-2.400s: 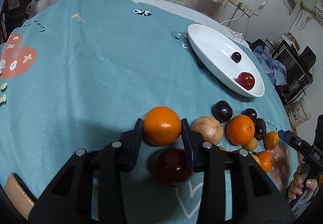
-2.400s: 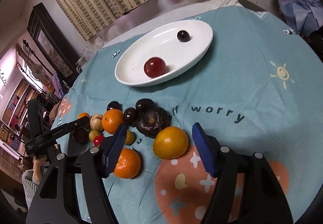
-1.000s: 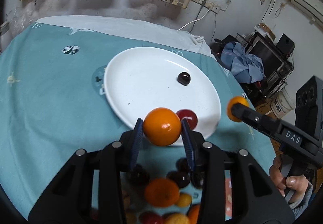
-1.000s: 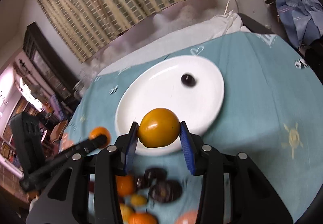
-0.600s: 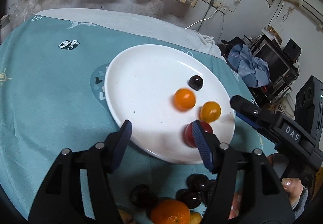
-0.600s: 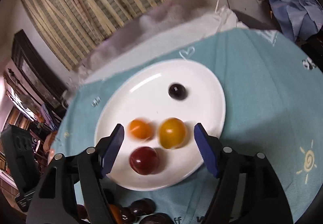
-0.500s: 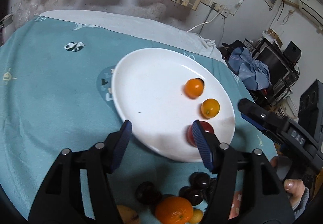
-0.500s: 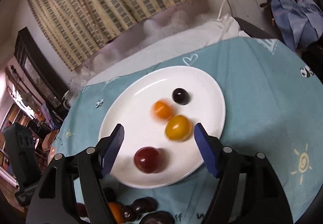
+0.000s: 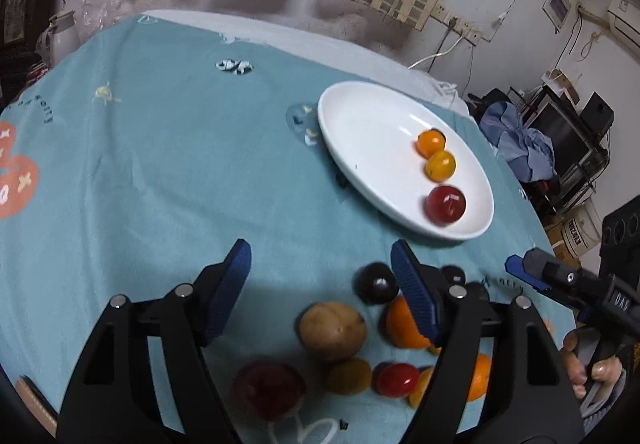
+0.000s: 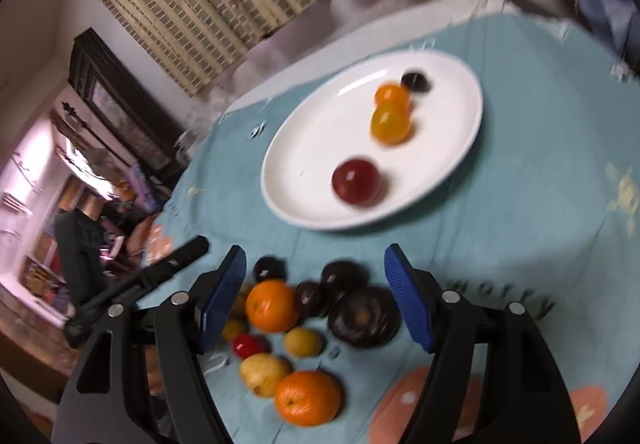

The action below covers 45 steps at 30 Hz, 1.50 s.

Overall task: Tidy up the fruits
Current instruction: 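Grasp a dark purple plum with the right tool while the left tool grasps another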

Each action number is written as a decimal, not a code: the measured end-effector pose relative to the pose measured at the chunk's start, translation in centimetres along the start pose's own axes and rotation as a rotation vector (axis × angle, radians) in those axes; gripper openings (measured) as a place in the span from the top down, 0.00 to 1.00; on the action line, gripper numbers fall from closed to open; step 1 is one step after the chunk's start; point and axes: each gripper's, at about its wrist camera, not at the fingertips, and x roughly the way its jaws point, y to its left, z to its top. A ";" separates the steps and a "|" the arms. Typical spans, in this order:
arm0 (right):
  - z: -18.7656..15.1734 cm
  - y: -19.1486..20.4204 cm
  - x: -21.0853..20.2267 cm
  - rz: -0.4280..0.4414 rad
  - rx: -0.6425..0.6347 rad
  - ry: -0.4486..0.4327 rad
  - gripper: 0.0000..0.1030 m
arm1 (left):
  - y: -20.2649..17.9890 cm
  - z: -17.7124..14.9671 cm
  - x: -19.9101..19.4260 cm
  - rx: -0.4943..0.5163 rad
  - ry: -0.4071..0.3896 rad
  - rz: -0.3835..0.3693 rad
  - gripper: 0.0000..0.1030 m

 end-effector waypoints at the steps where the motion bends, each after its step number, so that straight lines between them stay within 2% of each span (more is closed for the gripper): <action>1: 0.0 -0.4 0.2 0.026 0.028 0.014 0.30 | 0.0 -0.1 0.2 0.001 0.008 -0.003 0.28; 4: 0.1 -1.6 0.9 0.085 0.108 0.057 0.32 | -0.2 -0.1 0.8 0.015 0.021 0.002 0.28; 10: 0.4 -2.0 1.7 0.086 0.141 0.078 0.33 | 0.0 -0.3 1.5 0.008 0.042 0.015 0.28; 17: 0.2 -0.3 2.6 -0.013 0.011 0.138 0.33 | -0.9 -0.5 1.6 0.046 0.042 0.038 0.28; 18: -0.1 -0.1 2.3 -0.017 -0.003 0.161 0.33 | -0.9 -0.5 1.5 0.050 0.040 0.046 0.28; 20: -1.4 1.4 1.5 -0.054 -0.121 0.234 0.33 | -1.0 -0.5 1.3 0.066 0.027 0.084 0.28; 21: -1.8 1.9 1.1 -0.083 -0.164 0.235 0.33 | -1.0 -0.5 1.3 0.073 0.021 0.098 0.28; 22: -2.0 2.2 0.5 -0.145 -0.191 0.197 0.33 | -1.2 -0.5 1.2 0.092 0.010 0.129 0.28; 24: -1.7 2.7 -1.0 -0.227 -0.221 0.063 0.33 | -1.7 -0.6 1.1 0.127 -0.005 0.172 0.28; 25: -1.3 2.8 -1.2 -0.240 -0.223 0.033 0.34 | -2.0 -0.6 1.1 0.144 -0.007 0.185 0.28; 27: -0.8 2.5 -0.7 -0.234 -0.202 0.027 0.39 | -2.6 -0.6 1.4 0.176 -0.006 0.207 0.28; 28: -0.8 2.4 -0.2 -0.229 -0.197 0.046 0.48 | -3.0 -0.5 1.7 0.197 -0.001 0.222 0.28; 30: -0.9 2.3 1.2 -0.222 -0.192 0.087 0.55 | -3.4 -0.5 2.3 0.222 0.017 0.239 0.28; 32: -1.0 2.1 2.0 -0.228 -0.193 0.107 0.60 | -3.7 -0.4 2.9 0.234 0.050 0.225 0.28; 39: -1.0 2.6 3.3 -0.230 -0.180 0.114 0.60 | -3.8 0.2 3.6 0.210 0.095 0.169 0.27; 43: -1.0 2.5 3.6 -0.227 -0.169 0.119 0.60 | -3.6 0.2 3.6 0.164 0.137 0.080 0.27; 45: -0.9 2.5 3.7 -0.231 -0.164 0.118 0.60 | -3.8 0.0 3.9 0.175 0.148 0.089 0.27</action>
